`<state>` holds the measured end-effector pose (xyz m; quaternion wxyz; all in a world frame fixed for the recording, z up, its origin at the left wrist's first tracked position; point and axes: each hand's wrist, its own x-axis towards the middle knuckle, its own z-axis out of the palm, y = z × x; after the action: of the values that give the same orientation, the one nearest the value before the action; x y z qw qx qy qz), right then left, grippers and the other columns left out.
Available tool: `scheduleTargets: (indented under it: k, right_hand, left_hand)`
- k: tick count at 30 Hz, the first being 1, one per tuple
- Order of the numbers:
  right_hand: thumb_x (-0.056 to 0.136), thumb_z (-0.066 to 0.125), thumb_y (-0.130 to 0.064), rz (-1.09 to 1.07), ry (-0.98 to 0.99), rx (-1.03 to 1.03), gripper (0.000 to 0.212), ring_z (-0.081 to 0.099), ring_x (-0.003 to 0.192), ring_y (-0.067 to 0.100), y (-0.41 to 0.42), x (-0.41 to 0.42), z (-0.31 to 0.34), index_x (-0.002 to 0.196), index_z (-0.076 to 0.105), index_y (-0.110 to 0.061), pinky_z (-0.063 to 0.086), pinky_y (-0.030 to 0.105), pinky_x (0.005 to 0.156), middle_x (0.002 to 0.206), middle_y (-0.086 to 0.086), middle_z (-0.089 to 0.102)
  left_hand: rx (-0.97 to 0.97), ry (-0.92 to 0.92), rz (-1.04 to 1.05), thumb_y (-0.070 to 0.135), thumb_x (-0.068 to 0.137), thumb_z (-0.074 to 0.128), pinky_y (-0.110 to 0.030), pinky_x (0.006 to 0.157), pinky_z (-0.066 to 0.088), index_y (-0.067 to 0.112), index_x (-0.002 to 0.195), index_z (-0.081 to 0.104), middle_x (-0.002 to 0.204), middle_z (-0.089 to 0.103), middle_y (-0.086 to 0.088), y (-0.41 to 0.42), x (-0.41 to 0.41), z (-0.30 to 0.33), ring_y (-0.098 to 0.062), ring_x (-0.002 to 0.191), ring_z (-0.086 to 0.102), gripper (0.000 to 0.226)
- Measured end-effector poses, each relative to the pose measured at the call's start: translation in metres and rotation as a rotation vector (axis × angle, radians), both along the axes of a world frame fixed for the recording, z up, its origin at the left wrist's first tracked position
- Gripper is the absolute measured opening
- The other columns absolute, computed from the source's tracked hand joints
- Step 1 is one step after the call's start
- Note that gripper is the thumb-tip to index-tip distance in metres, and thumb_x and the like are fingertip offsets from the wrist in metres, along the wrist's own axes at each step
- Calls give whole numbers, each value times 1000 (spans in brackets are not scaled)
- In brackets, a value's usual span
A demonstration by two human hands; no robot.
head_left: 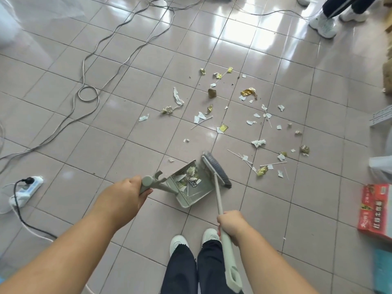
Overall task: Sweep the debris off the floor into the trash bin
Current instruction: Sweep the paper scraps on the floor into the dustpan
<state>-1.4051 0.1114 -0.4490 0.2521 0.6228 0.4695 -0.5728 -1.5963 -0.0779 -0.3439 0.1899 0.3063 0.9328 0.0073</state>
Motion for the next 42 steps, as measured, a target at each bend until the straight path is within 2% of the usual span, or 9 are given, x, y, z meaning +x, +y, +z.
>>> scheduleTargets:
  k: [8,16,19,22,26,28,32,37,42]
  right_hand:
    - [86,40,-3,85,31,-89,18,46,38,20,-33,3,23,74,50,-10,43,28,47,54,10,45]
    - [92,44,0,-25,190,-148,21,39,33,16,-11,32,94,75,55,-7,33,17,35,55,9,43]
    - [92,46,-1,-48,191,-99,19,41,33,17,-7,41,101,95,62,-11,35,17,36,54,10,45]
    - [93,47,-3,-70,183,-35,26,42,33,17,-2,42,96,114,55,-16,36,18,35,58,11,47]
    - [92,45,-2,-85,125,39,21,43,37,19,7,34,75,88,57,-19,38,21,38,61,11,46]
    - [89,44,0,-72,83,73,16,43,36,19,9,27,58,81,55,-8,40,22,41,60,12,45]
    - [85,41,5,-97,15,83,13,44,31,19,7,10,28,80,51,-2,43,24,40,58,13,44]
    - [89,43,3,-121,4,-45,10,46,36,20,-9,-14,25,96,50,5,42,20,35,60,14,46]
    - [93,47,-5,-106,69,-183,13,43,30,13,-3,-12,66,81,50,-1,38,15,33,58,11,46]
  left_hand:
    - [-19,-1,-25,44,93,39,-31,59,39,11,102,49,94,63,-7,2,-3,-1,-27,72,52,36]
    - [18,-3,-35,44,92,39,-34,62,43,11,100,49,92,63,-8,3,-9,-1,-30,81,60,36]
    - [62,0,-33,43,92,41,-34,60,42,9,100,50,91,64,-10,2,-13,-3,-32,79,60,36]
    - [77,8,-41,42,91,44,-34,59,40,8,102,52,92,65,-12,-1,-17,-3,-36,79,60,36]
    - [93,7,-84,41,89,49,-32,55,33,7,93,52,83,64,-11,-11,-21,1,-33,69,54,34]
    - [97,-7,-120,41,88,52,-31,52,33,8,88,51,78,63,-10,-20,-24,0,-31,62,49,32]
    - [78,-28,-143,42,87,52,-33,54,42,11,89,53,81,63,-7,-32,-29,3,-31,67,55,31]
    - [31,-39,-152,45,90,44,-33,61,42,13,98,51,89,63,-4,-29,-33,7,-28,77,58,34]
    - [-12,-39,-155,46,91,41,-30,60,37,15,97,48,90,60,-1,-24,-33,6,-19,70,41,33]
